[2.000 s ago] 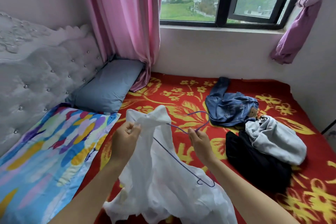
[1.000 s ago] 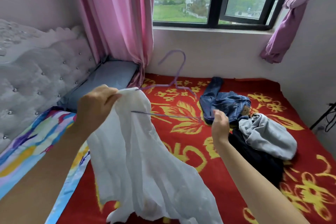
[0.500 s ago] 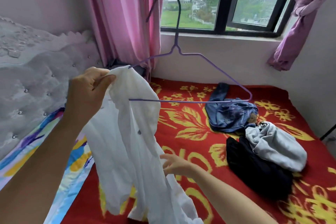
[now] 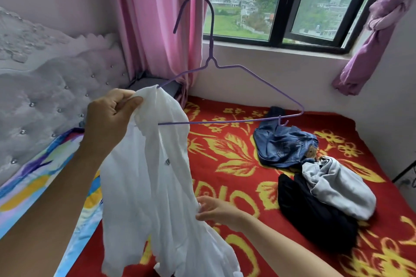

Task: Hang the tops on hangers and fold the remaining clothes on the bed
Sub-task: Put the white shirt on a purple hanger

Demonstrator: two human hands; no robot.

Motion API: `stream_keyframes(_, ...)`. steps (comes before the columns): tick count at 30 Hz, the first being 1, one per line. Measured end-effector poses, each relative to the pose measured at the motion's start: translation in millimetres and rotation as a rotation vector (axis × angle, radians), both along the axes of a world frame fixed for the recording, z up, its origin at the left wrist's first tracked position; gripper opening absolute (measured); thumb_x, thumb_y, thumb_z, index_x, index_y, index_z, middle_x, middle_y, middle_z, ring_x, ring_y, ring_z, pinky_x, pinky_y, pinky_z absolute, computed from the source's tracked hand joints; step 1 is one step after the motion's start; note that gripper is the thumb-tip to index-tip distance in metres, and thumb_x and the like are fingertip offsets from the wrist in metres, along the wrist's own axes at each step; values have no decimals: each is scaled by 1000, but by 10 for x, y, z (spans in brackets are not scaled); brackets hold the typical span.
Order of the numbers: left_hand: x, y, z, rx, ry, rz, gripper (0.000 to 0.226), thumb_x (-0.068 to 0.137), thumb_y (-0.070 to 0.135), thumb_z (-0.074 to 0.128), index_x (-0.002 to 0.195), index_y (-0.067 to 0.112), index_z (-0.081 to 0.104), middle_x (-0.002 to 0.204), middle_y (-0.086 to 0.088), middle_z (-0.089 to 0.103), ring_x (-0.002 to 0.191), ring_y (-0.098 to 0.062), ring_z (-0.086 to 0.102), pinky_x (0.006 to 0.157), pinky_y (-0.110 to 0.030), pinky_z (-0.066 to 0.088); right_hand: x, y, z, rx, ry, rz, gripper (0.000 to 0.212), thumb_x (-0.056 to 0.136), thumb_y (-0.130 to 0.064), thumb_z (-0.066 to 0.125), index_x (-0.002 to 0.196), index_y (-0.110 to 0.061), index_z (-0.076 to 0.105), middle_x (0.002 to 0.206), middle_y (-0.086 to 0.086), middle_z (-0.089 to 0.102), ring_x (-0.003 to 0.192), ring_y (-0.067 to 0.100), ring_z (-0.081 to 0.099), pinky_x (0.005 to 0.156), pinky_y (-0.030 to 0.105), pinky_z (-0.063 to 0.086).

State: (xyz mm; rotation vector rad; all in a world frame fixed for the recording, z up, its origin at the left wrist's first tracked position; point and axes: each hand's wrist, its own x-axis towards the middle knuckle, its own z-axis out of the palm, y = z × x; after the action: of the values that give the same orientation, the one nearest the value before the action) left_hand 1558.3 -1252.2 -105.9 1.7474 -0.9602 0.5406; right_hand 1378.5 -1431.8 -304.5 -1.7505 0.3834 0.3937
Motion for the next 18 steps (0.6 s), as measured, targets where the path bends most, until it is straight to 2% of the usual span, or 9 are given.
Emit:
stream_keyframes(3, -16, -1, 2, 7, 2, -5, 37, 83, 32, 54, 96, 0, 68, 69, 46, 53, 64, 18, 51, 59, 0, 35, 36, 7, -39, -85, -37, -46, 6, 88, -20, 62, 87, -22, 56, 93, 0, 58, 82, 11, 52, 69, 18, 40)
stream_keyframes(6, 26, 72, -16, 0, -6, 4, 36, 84, 29, 55, 97, -2, 67, 68, 46, 53, 63, 19, 50, 58, 1, 34, -34, -213, -6, -93, -65, -187, 10, 88, -17, 60, 81, -17, 54, 81, 1, 54, 71, 12, 47, 58, 19, 34)
stream_keyframes(8, 79, 180, -54, -3, 5, 30, 35, 85, 28, 56, 98, -2, 68, 67, 45, 54, 62, 19, 50, 59, 1, 34, -147, -444, 151, 31, -131, -367, 8, 89, -14, 60, 83, -13, 56, 78, 2, 56, 69, 13, 52, 59, 21, 40)
stream_keyframes(10, 148, 304, -119, 15, 28, 32, 21, 86, 23, 60, 98, 10, 71, 68, 45, 55, 64, 20, 51, 60, 1, 34, -268, -712, 391, 177, -221, -581, 7, 89, -12, 60, 84, -9, 57, 76, 4, 59, 64, 12, 59, 54, 21, 47)
stream_keyframes(11, 169, 354, -160, 26, 39, -3, 16, 87, 20, 62, 94, 28, 73, 68, 44, 56, 64, 19, 51, 60, 1, 34, -319, -844, 519, 166, -271, -656, 10, 88, -13, 62, 82, -9, 56, 72, 4, 58, 56, 8, 58, 48, 19, 45)
stream_keyframes(13, 140, 389, -221, 58, 36, -117, 27, 86, 31, 64, 82, 57, 66, 68, 37, 59, 62, 18, 50, 61, 0, 34, -391, -1067, 774, 24, -363, -735, 16, 84, -17, 68, 77, -12, 54, 66, 3, 52, 44, 1, 50, 40, 14, 38)
stream_keyframes(14, 121, 382, -257, 78, 50, -173, 17, 83, 47, 61, 81, 63, 62, 70, 34, 60, 63, 17, 50, 62, -1, 34, -412, -1148, 884, -62, -397, -751, 17, 84, -15, 68, 75, -13, 53, 64, 3, 50, 41, 0, 46, 39, 14, 35)
stream_keyframes(16, 113, 360, -360, 116, 27, -252, 15, 77, 69, 53, 86, 62, 63, 77, 29, 61, 68, 15, 52, 66, -3, 36, -444, -1260, 1055, -236, -447, -758, 19, 86, -9, 64, 72, -15, 52, 63, 3, 47, 42, 0, 42, 40, 13, 33)
stream_keyframes(18, 121, 310, -496, 179, -18, -228, 33, 81, 65, 51, 87, 41, 73, 81, 23, 60, 70, 8, 54, 65, -8, 39, -476, -1332, 1166, -385, -487, -771, 20, 86, -11, 65, 71, -16, 53, 65, 1, 49, 52, 6, 44, 47, 15, 34)
